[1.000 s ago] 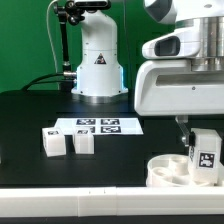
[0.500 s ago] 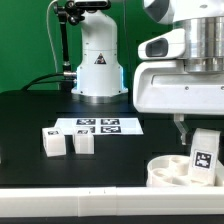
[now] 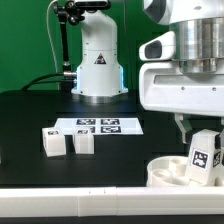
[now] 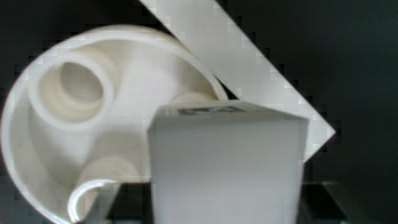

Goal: Assemble stool

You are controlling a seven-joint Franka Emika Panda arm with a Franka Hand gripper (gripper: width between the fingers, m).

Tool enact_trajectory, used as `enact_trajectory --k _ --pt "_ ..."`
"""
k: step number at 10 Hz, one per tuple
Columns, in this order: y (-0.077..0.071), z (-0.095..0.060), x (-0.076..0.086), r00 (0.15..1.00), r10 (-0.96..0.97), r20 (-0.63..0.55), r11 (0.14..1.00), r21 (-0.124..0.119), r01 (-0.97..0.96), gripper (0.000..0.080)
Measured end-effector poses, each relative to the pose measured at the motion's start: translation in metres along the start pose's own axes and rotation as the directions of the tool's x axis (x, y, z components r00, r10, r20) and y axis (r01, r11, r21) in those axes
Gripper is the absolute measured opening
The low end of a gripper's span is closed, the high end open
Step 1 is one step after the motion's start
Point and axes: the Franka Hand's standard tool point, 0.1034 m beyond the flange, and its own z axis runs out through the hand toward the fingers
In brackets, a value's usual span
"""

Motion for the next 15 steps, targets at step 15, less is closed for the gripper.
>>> enact_trajectory --k 15 --pt "-0.01 -0.001 -0.016 0.302 0.936 0.179 0.311 -0.028 -0.95 0.0345"
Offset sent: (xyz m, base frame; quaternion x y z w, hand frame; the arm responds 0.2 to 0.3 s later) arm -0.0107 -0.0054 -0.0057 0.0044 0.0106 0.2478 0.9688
